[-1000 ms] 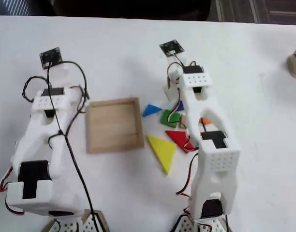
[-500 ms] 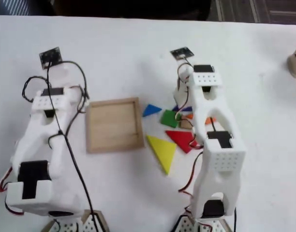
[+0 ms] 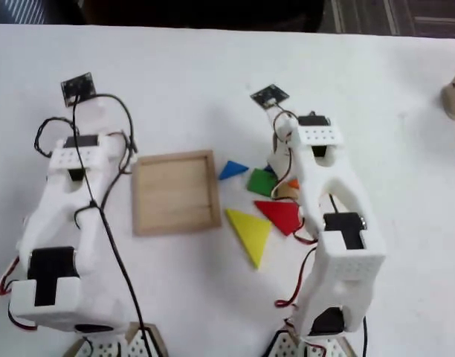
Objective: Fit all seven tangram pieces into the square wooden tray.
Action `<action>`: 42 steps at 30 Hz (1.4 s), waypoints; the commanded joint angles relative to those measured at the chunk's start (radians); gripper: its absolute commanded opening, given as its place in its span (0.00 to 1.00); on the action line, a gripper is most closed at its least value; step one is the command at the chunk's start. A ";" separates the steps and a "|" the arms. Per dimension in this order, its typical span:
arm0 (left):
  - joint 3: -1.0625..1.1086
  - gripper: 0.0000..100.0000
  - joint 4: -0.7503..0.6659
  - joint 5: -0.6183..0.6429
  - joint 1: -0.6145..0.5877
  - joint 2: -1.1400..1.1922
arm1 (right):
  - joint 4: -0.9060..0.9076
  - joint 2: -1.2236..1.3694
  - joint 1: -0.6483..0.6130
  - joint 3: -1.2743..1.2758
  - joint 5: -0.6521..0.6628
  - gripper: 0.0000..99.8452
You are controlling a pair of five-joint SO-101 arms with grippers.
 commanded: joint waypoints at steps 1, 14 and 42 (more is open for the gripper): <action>-0.048 0.16 -0.002 0.005 0.028 -0.005 | -0.022 -0.041 -0.025 0.005 0.029 0.26; -0.048 0.16 0.002 0.005 0.028 -0.005 | -0.016 -0.039 -0.094 0.025 0.098 0.31; -0.048 0.16 -0.002 0.003 0.028 -0.005 | 0.012 0.076 -0.045 -0.127 0.041 0.08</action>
